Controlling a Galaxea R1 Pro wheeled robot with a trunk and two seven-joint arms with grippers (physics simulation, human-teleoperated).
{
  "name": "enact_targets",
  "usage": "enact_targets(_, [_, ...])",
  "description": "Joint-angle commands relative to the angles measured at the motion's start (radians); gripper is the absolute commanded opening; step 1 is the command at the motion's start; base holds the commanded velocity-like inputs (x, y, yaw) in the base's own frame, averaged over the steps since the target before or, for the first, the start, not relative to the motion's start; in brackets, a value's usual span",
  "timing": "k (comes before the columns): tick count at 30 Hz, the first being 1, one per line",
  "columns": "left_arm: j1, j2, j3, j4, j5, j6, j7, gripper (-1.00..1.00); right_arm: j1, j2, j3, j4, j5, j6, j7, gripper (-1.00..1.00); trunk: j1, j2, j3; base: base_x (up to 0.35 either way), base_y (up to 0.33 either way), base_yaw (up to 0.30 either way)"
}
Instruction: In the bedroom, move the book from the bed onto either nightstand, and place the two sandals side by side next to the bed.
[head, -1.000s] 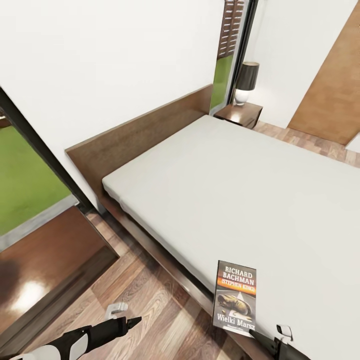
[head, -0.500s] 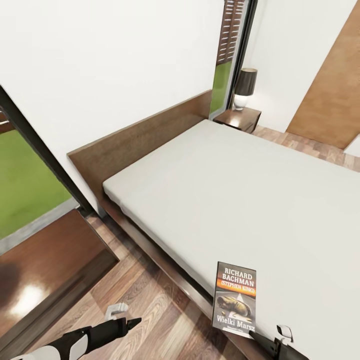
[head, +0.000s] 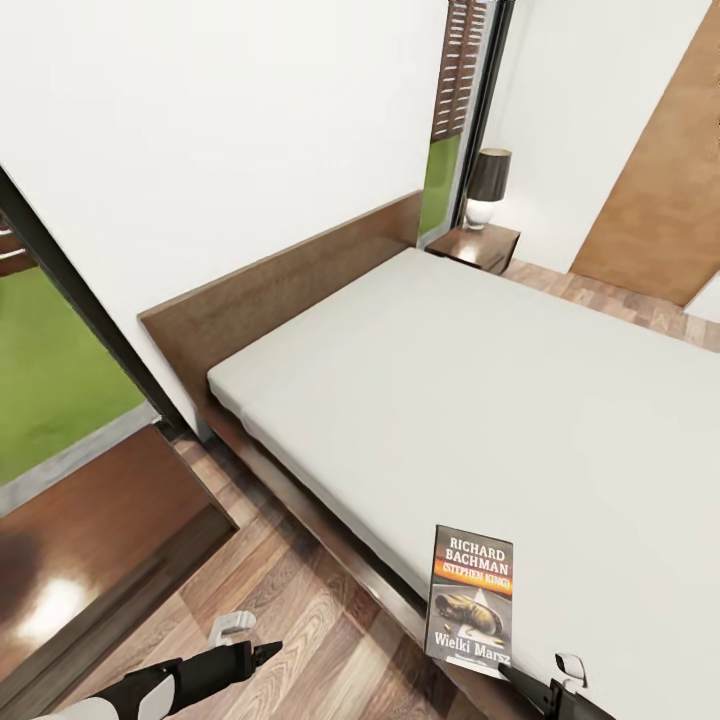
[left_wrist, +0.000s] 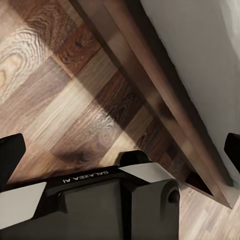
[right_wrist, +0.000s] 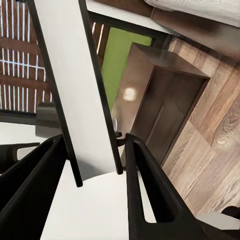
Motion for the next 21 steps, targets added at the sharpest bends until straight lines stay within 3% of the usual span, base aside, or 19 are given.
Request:
enact_targets(1, [0.001,0.0,-0.008,-0.001,0.009,0.003,-0.003,1.0,0.0,0.0,-0.004,0.0,0.003,0.005,0.003,-1.0,0.0,-0.001,0.001,0.0,0.0,0.0])
enact_targets(21, [0.004,0.0,-0.007,-0.001,0.01,0.003,-0.008,1.0,0.0,0.0,-0.004,0.0,0.002,0.004,0.003,-1.0,0.0,-0.001,0.033,0.0,0.0,0.0])
